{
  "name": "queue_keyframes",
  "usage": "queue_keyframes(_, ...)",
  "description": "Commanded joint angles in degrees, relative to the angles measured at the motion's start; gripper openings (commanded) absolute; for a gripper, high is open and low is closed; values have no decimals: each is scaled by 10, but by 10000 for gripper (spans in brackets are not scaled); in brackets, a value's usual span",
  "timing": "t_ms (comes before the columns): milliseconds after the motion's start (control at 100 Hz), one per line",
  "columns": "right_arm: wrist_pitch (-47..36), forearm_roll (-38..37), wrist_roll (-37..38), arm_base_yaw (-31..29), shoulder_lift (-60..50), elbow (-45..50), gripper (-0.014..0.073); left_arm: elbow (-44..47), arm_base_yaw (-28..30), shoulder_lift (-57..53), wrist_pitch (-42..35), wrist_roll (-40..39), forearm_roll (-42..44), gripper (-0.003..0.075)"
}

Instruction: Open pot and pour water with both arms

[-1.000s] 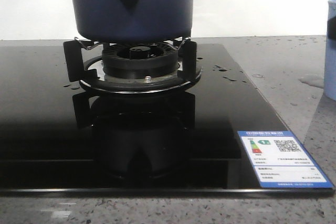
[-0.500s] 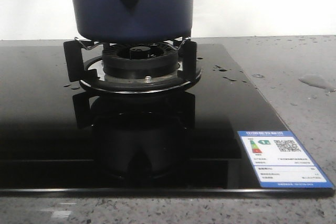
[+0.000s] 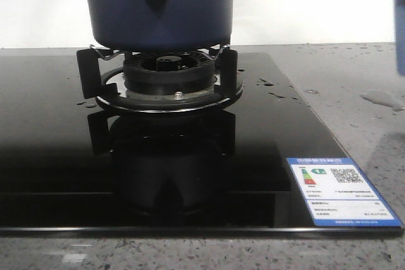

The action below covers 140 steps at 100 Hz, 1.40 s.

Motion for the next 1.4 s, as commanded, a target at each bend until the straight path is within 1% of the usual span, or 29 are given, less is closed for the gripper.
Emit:
queue_keyframes(0,-115,-8,5,-5,41,-14,563,-21,-5,-23,17,-5,-57,294)
queue_keyframes(130,-169,-8,9,-5,89,-14,563,-21,-5,-23,17,-5,-57,294)
queue_keyframes(230,-174,-4,9,-5,102,-14,563,-21,-5,-23,17,-5,-57,294)
queue_keyframes(360,-170,0,63,-5,106,-14,563,-21,-5,-23,17,-5,-57,294)
queue_keyframes(450,-154,0,89,-5,109,-14,563,-21,-5,-23,16,-5,-57,294)
queue_keyframes(590,-96,0,92,-5,109,-14,570,-21,-5,-23,16,-3,-57,294)
queue_keyframes(750,-75,0,92,-5,107,-14,642,-21,-5,-23,16,-2,-57,294)
queue_keyframes(810,-80,0,92,-5,105,-14,647,-21,-5,-23,16,-2,-57,294)
queue_keyframes(910,-80,0,92,-5,87,-14,646,-21,-5,-23,17,-2,-57,294)
queue_keyframes(1030,-61,0,92,-5,52,-14,646,-21,-5,-23,17,-2,-57,294)
queue_keyframes(1230,23,0,92,-5,-24,-14,646,-21,-5,-23,16,-2,-57,294)
queue_keyframes(1390,70,-1,92,-5,-91,-14,646,-21,-5,-22,13,1,-57,294)
